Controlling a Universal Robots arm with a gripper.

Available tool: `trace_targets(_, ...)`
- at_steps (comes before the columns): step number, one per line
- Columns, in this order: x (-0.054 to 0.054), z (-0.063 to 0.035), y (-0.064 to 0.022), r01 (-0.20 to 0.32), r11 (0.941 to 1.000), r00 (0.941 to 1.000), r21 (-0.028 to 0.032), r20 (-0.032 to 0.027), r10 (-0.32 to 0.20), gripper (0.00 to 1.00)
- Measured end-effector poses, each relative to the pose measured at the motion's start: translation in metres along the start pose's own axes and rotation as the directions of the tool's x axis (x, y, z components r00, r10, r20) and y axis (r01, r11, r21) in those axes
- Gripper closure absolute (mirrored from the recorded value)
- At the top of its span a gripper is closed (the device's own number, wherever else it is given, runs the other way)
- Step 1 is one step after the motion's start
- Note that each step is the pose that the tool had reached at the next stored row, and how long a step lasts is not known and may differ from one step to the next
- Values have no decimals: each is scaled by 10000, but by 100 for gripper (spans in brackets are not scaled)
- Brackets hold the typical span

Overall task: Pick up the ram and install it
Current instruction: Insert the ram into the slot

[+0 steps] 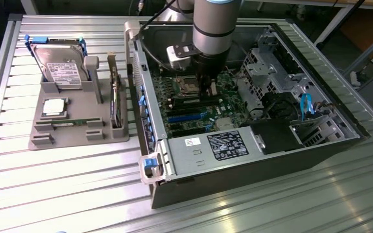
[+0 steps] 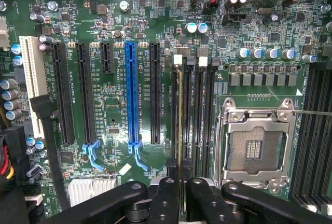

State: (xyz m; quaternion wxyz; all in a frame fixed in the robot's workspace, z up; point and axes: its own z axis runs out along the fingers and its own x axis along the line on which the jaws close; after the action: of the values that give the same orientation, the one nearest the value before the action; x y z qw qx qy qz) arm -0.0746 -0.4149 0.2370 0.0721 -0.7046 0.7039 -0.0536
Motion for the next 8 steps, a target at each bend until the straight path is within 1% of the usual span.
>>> trace_targets(2,0,18,3,0,10000,10000,0,0,0,89)
trace_targets(8,0,18,19,12,10000,10000,1,3,-12,89)
